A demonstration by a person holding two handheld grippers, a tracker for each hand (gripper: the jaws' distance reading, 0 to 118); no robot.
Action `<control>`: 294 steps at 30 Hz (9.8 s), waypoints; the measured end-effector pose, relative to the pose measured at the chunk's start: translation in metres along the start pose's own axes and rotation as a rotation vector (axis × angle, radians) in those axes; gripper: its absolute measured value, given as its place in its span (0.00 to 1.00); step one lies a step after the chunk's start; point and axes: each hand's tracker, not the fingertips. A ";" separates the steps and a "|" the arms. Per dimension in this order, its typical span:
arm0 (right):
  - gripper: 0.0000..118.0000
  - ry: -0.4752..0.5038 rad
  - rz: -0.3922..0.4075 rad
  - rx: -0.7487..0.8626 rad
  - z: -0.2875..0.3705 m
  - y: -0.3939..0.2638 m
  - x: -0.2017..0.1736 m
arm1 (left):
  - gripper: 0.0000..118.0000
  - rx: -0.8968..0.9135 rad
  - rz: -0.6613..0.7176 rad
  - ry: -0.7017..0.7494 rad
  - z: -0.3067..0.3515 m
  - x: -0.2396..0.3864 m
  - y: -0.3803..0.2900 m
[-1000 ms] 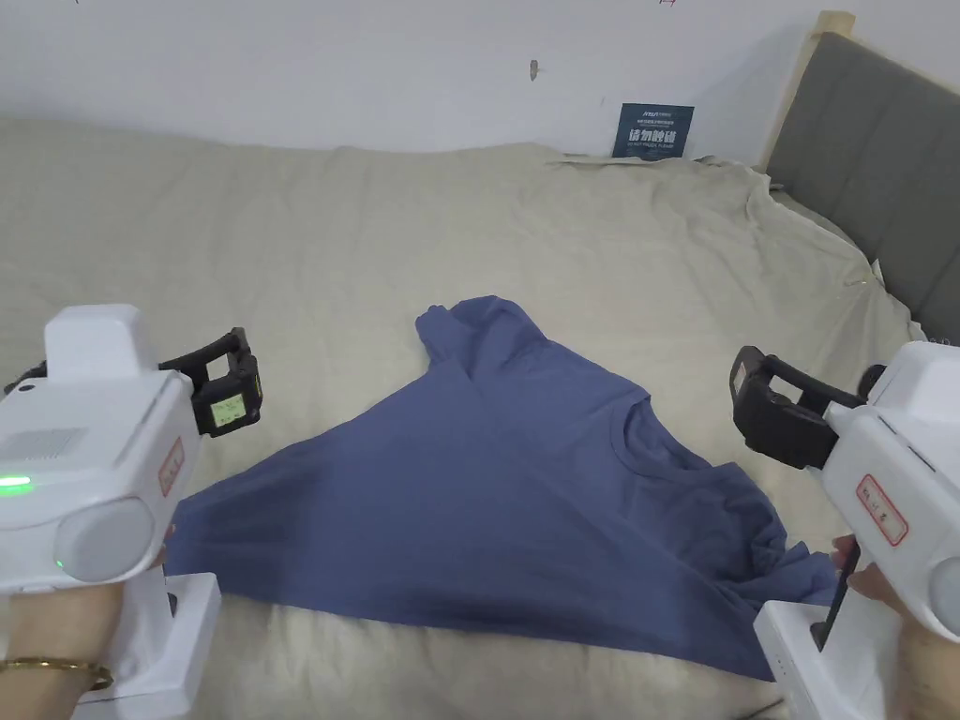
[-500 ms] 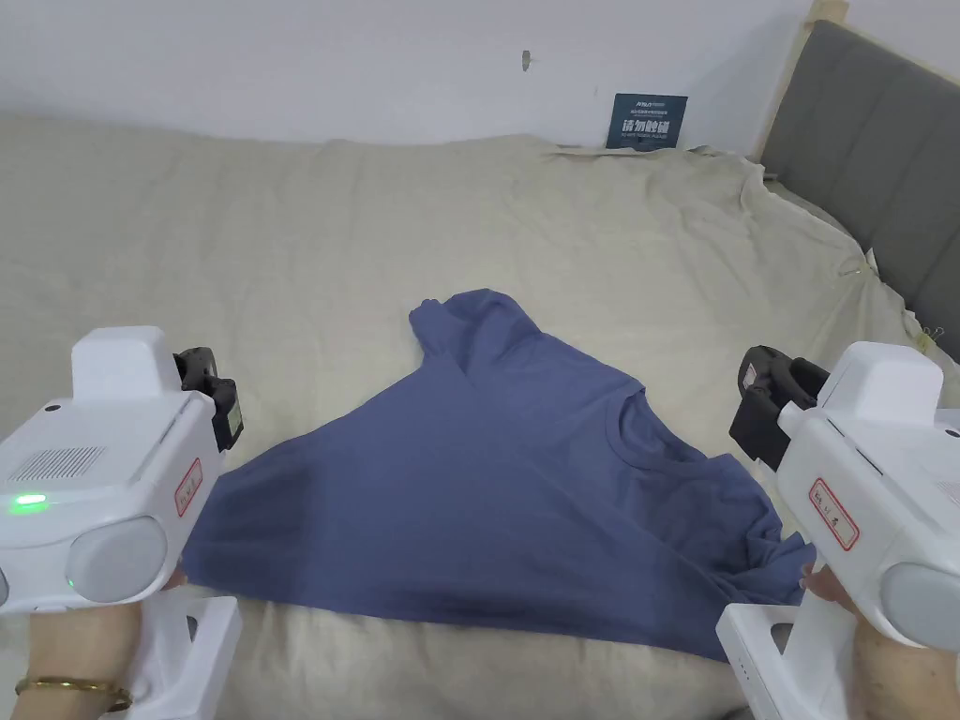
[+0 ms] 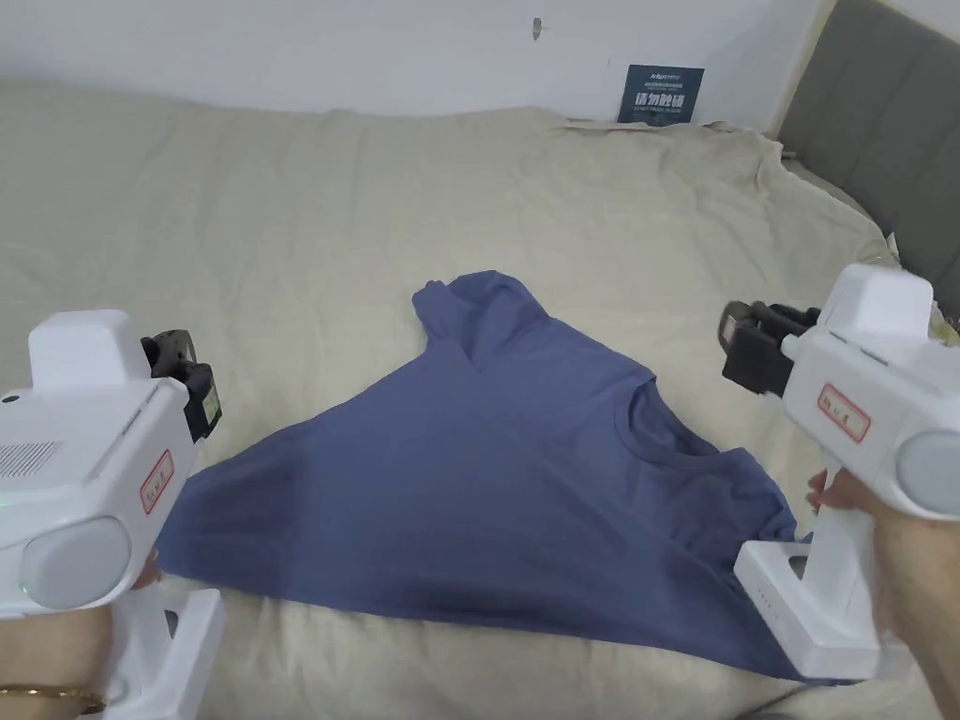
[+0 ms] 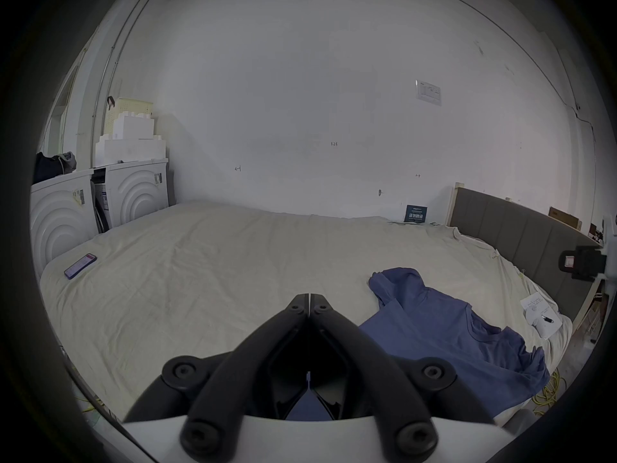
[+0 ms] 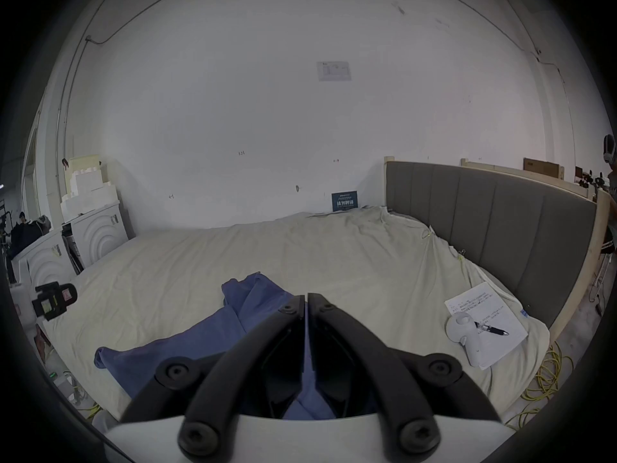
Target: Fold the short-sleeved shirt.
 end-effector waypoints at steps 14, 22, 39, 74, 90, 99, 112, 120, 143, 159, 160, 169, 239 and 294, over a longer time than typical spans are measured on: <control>0.99 0.080 0.158 -0.433 -0.188 0.071 -0.020 | 0.00 -0.057 0.024 0.030 -0.037 -0.004 -0.002; 0.99 0.018 0.238 -0.648 -0.305 0.051 -0.032 | 0.00 -0.088 0.011 0.051 -0.063 -0.004 -0.002; 0.89 0.066 0.183 -0.812 -0.394 -0.020 -0.040 | 0.00 -0.155 0.069 0.076 -0.100 -0.006 -0.023; 0.01 0.101 0.239 -0.662 -0.328 0.039 -0.064 | 0.99 -0.833 0.277 0.316 -0.125 -0.153 -0.049; 0.01 0.082 0.242 -0.657 -0.316 0.042 -0.070 | 0.02 -0.797 0.330 0.248 -0.122 -0.136 -0.067; 0.01 0.118 0.180 -0.581 -0.277 0.084 -0.065 | 0.01 -0.563 0.361 0.145 -0.089 -0.129 -0.008; 0.01 0.109 0.050 -0.193 -0.103 0.222 -0.011 | 0.01 -0.170 0.263 0.094 -0.045 -0.118 0.146; 0.01 0.096 -0.059 0.093 0.022 0.295 0.033 | 0.01 0.112 0.269 -0.021 0.010 -0.109 0.242; 0.01 0.110 -0.154 0.217 0.115 0.334 0.052 | 0.01 0.149 0.130 0.041 0.020 -0.084 0.359; 0.01 -0.127 -0.045 0.126 -0.073 0.402 -0.003 | 0.01 0.144 -0.099 0.315 -0.174 -0.005 0.408; 0.01 -0.136 -0.052 0.131 -0.083 0.406 -0.004 | 0.01 0.154 -0.085 0.316 -0.183 -0.003 0.410; 0.01 -0.195 -0.032 0.228 -0.156 0.421 -0.017 | 0.01 0.221 -0.018 0.339 -0.273 -0.001 0.419; 0.02 -0.087 -0.290 -0.590 0.004 -0.181 0.096 | 0.04 -0.543 0.048 0.158 -0.045 -0.100 -0.113; 0.00 -0.094 0.039 0.146 0.093 -0.071 -0.020 | 0.00 0.060 -0.095 -0.026 0.033 0.011 -0.023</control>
